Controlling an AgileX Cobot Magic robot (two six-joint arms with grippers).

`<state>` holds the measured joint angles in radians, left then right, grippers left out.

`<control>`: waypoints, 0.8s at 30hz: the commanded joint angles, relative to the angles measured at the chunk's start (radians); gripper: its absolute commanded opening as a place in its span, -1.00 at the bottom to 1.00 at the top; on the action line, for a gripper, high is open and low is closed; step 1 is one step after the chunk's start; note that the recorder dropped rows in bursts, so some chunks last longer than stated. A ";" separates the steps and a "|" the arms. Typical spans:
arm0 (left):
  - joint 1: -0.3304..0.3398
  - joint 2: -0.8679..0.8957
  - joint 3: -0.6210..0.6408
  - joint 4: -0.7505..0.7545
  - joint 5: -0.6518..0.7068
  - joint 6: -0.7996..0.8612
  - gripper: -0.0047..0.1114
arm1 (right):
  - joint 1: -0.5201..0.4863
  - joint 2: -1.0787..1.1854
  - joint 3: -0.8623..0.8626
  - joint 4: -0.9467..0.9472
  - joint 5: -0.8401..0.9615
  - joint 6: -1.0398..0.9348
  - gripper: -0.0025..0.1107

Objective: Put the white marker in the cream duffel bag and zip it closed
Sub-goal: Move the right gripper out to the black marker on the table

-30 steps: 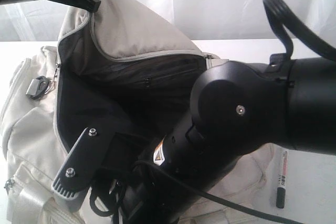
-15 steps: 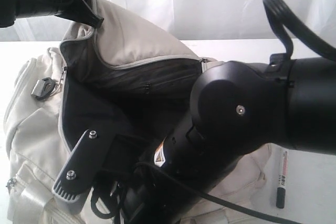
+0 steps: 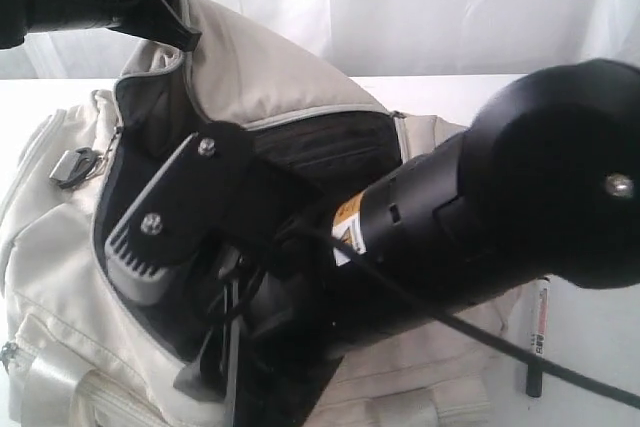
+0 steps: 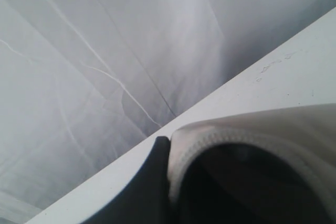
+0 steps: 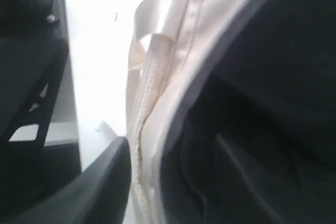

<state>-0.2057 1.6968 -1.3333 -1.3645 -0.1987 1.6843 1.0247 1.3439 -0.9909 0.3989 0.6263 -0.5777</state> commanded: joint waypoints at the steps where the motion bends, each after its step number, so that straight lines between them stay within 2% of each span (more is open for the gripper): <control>1: 0.007 -0.015 -0.007 -0.039 0.011 -0.008 -0.92 | -0.010 -0.079 0.004 -0.231 -0.108 0.266 -0.10; 5: 0.007 -0.015 -0.007 -0.044 0.011 -0.008 -0.92 | -0.044 -0.161 0.004 -0.535 -0.162 0.656 -0.11; 7: 0.007 -0.015 -0.007 -0.044 0.011 -0.008 -0.92 | -0.064 -0.208 0.004 -0.725 -0.112 0.893 -0.14; 12: 0.007 -0.015 -0.007 -0.070 0.041 -0.006 -0.92 | -0.079 -0.284 0.004 -1.094 0.276 1.384 -0.17; 15: 0.007 -0.015 -0.007 -0.070 0.055 -0.006 -0.92 | -0.079 -0.301 0.019 -1.136 0.418 1.445 -0.17; 18: 0.007 -0.015 -0.007 -0.070 0.057 -0.006 -0.92 | -0.079 -0.304 0.086 -1.125 0.390 1.498 -0.17; 24: 0.007 -0.015 -0.007 -0.070 0.061 -0.006 -0.92 | -0.079 -0.304 0.282 -1.131 0.320 1.757 -0.17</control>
<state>-0.2057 1.6968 -1.3333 -1.4118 -0.1495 1.6843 0.9491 1.0433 -0.7851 -0.7155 0.9646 1.0535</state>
